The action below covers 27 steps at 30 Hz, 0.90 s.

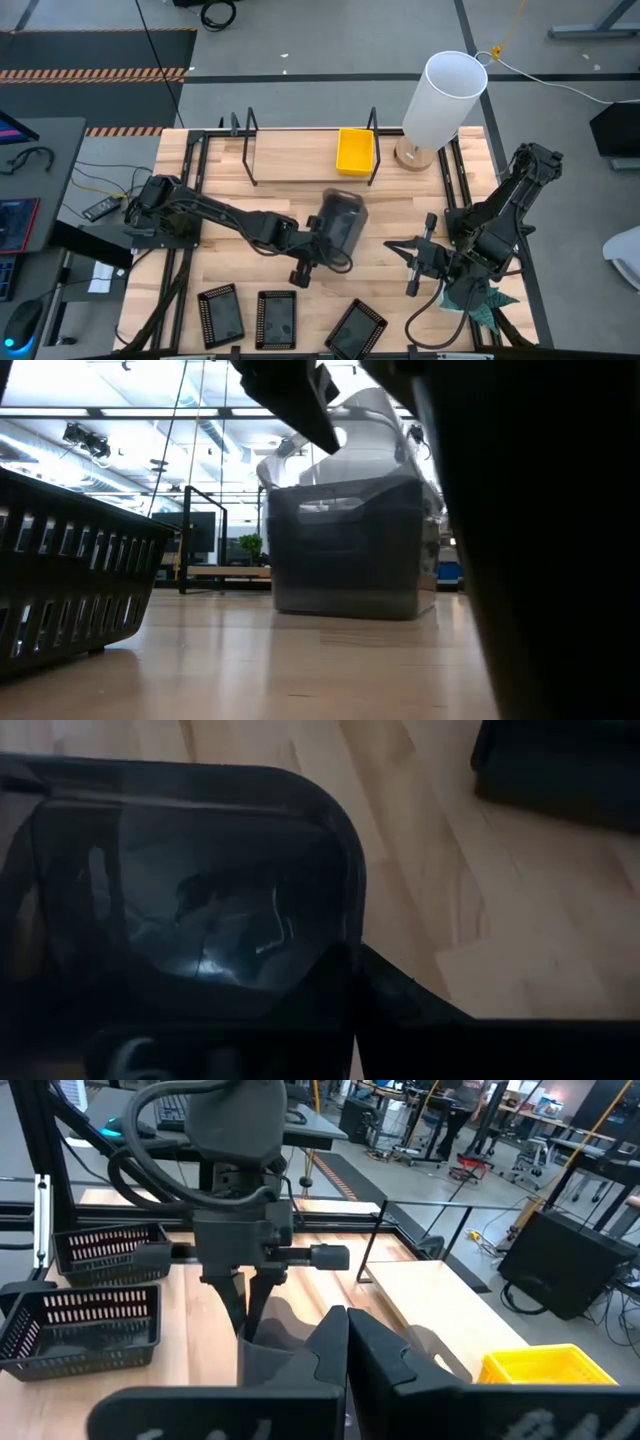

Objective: Stack baskets on shelf by color
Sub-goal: Stack the left black bin on the black bin

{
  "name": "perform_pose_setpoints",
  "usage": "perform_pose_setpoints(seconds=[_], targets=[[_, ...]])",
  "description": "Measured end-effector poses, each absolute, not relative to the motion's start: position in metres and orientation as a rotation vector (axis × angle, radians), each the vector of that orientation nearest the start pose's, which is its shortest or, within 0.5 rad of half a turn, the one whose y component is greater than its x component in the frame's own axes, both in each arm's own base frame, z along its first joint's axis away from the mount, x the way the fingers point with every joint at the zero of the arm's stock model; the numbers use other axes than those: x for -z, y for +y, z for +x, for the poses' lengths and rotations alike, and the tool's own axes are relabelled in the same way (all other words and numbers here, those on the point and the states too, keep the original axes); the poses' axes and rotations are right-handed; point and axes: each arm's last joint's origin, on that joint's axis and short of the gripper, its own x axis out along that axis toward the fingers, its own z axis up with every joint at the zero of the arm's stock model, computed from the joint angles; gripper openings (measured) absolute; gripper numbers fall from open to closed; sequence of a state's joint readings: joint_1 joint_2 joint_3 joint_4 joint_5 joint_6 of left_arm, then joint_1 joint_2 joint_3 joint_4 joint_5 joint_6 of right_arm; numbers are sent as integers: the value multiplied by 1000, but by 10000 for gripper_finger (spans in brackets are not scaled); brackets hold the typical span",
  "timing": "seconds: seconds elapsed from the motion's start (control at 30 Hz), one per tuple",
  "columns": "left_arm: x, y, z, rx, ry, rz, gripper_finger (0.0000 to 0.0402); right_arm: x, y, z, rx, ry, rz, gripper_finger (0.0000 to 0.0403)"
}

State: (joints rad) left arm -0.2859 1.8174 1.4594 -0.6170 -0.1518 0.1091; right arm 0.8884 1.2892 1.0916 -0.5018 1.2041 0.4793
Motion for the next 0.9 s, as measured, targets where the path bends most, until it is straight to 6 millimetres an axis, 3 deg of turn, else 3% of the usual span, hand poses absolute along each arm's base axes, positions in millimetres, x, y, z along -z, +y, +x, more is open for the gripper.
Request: perform_pose_setpoints(seconds=[0.33, 0.8, 0.9], targets=[[-269, -104, 373, 141, 999, 279, 6, -318, 183, 184, 372, 265, -136, 9], [-263, -99, 363, 105, 1122, 265, 3, -318, 183, 184, 373, 264, -136, 9], [-259, -97, 363, 91, 1157, 248, 19, -318, 183, 184, 374, 263, -137, 9]])
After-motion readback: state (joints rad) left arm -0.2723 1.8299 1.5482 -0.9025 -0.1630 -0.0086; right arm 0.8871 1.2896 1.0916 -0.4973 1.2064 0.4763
